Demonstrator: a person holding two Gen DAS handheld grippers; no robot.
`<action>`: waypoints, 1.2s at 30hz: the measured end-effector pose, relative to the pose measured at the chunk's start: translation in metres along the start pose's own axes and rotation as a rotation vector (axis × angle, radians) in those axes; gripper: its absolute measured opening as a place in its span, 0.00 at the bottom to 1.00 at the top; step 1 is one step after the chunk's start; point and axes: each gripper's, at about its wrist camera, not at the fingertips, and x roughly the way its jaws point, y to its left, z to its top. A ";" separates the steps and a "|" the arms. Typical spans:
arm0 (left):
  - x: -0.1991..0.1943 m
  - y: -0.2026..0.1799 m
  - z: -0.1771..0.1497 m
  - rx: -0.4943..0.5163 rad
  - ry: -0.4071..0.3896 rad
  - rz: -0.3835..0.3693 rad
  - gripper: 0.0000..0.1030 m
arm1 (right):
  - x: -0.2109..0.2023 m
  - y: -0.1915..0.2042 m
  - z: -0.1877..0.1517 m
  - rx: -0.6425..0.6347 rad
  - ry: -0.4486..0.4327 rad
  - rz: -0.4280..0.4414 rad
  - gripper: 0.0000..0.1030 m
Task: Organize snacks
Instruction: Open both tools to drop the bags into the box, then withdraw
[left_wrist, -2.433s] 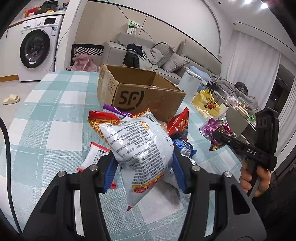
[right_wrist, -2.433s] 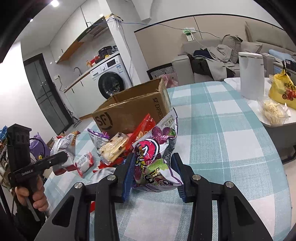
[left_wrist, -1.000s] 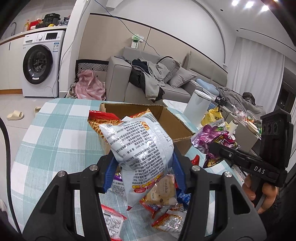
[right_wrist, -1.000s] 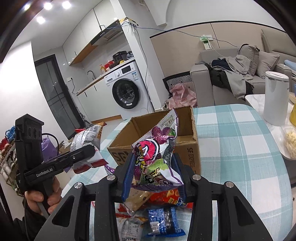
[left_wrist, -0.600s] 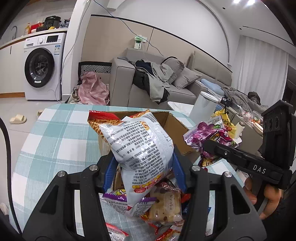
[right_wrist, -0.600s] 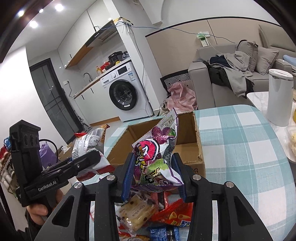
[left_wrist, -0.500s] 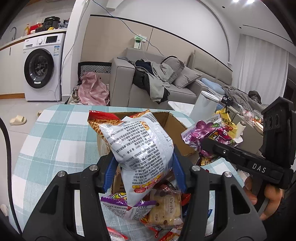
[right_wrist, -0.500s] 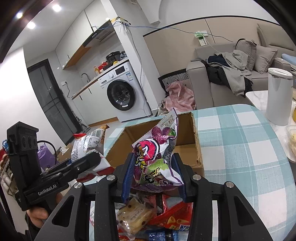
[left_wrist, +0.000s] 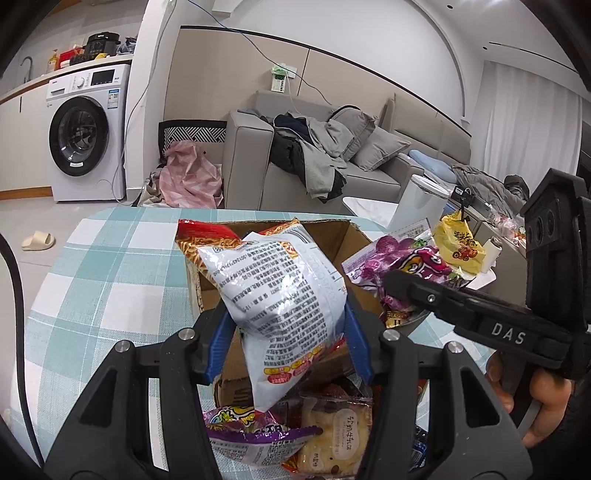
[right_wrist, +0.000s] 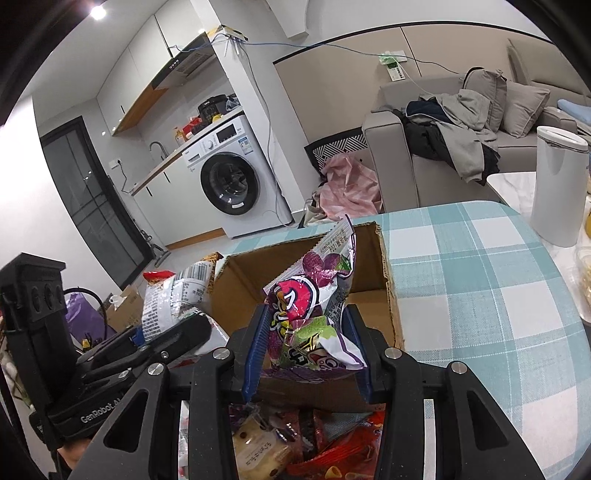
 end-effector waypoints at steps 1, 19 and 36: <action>0.002 0.000 0.000 0.001 0.004 0.000 0.50 | 0.003 -0.001 0.000 -0.001 0.008 -0.001 0.40; 0.021 0.021 -0.007 0.025 0.026 0.060 0.49 | 0.020 -0.005 -0.012 0.008 0.095 0.056 0.40; -0.006 0.020 -0.006 0.053 -0.001 0.032 0.83 | -0.015 -0.002 -0.010 0.018 0.036 0.072 0.84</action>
